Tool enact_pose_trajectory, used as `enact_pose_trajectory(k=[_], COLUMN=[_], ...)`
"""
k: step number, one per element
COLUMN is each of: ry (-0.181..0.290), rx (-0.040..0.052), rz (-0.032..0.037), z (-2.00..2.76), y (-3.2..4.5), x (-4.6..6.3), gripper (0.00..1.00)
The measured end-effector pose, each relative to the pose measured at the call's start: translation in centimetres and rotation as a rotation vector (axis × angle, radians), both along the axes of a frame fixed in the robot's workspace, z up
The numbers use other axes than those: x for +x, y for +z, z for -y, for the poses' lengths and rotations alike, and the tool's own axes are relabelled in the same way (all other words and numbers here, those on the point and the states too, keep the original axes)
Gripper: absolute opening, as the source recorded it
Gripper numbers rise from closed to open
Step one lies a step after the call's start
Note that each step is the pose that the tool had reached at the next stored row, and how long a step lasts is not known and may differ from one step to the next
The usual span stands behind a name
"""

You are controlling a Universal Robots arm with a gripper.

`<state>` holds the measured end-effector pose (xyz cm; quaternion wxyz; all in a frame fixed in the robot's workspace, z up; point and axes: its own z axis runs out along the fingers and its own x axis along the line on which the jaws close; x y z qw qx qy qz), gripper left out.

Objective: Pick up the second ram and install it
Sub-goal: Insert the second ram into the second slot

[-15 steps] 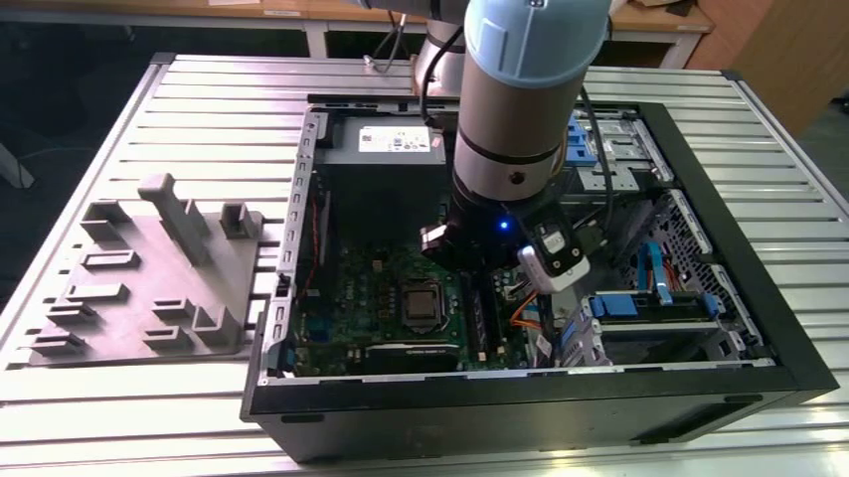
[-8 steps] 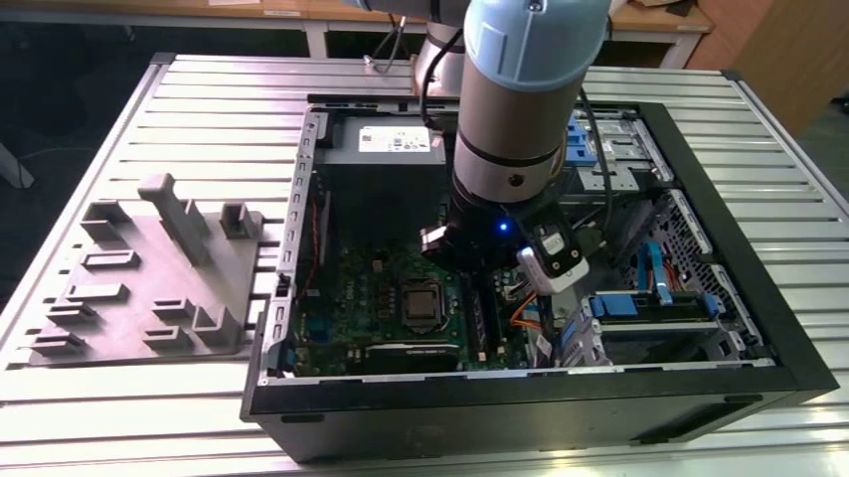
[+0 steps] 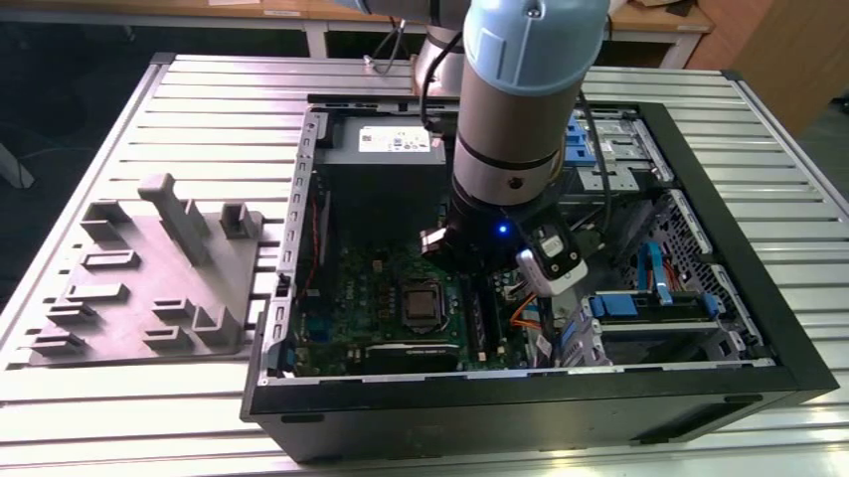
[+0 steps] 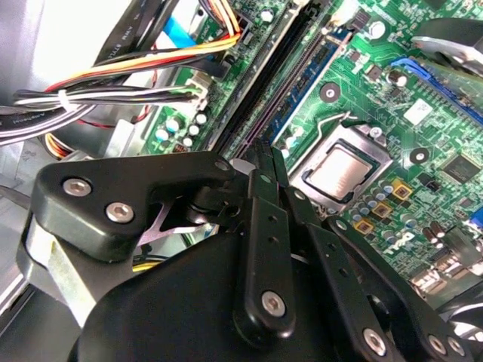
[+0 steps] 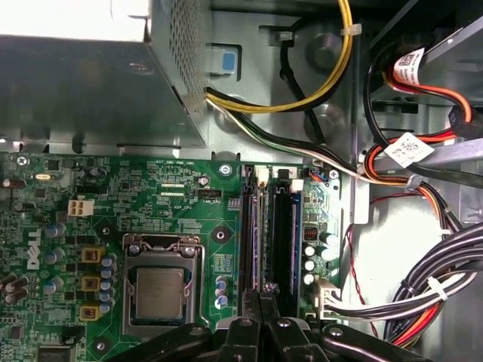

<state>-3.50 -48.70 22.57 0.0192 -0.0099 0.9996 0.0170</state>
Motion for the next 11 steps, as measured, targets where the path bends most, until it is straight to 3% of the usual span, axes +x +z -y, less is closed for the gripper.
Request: enact_pose_trajectory(k=[11], ry=[0.000], rx=[0.0000], rz=[0.0000], z=[0.00], y=[-0.06], x=[0.00], gripper=[0.11])
